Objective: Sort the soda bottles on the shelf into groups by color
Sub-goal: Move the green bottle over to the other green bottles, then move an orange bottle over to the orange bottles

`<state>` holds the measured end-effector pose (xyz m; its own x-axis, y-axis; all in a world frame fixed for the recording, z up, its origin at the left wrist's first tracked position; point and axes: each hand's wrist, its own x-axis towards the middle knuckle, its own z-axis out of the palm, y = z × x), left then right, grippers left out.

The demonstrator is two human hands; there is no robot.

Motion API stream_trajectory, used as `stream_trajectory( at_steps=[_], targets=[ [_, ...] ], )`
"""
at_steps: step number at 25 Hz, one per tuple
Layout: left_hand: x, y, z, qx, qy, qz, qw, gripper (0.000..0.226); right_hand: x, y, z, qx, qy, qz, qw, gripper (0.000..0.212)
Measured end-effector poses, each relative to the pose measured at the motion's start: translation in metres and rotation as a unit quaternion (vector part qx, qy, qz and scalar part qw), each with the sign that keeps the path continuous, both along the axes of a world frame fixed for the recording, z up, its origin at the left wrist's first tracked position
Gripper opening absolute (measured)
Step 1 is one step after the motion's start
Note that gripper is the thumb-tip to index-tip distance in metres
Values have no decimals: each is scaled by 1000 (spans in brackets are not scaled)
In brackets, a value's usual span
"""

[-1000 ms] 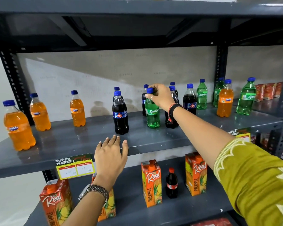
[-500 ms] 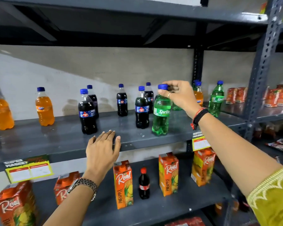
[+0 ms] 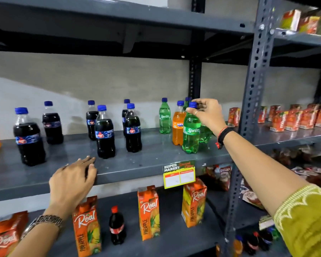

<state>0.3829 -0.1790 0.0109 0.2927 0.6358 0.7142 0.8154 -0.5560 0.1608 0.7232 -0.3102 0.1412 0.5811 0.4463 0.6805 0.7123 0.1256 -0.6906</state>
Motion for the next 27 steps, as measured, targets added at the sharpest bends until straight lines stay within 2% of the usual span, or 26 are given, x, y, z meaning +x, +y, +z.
stream_trajectory(
  at_steps=[6, 9, 13, 16, 19, 22, 26, 27],
  targets=[
    [2, 5, -4, 46, 3, 4, 999, 22, 33, 6, -2, -7, 24, -8, 1000, 40],
    [2, 6, -5, 50, 3, 3, 999, 32, 40, 7, -1, -24, 21, -20, 999, 43],
    [1, 5, -3, 48, 1, -1, 999, 34, 38, 4, 2, -48, 21, -3, 999, 45],
    [1, 3, -1, 55, -2, -6, 998, 34, 23, 1, 10, -6, -41, -32, 999, 52],
    [2, 3, -2, 51, -4, -14, 999, 36, 2, 6, 28, 24, -146, -26, 989, 42],
    [1, 4, -4, 36, 2, -17, 999, 38, -13, 21, 36, -45, -181, -15, 982, 40],
    [-1, 2, -3, 29, 2, -13, 999, 39, -18, 49, 35, -263, -177, -46, 947, 51],
    [-1, 2, -3, 32, 3, -16, 999, 40, -17, 53, 34, -293, -170, -52, 940, 51]
  ],
)
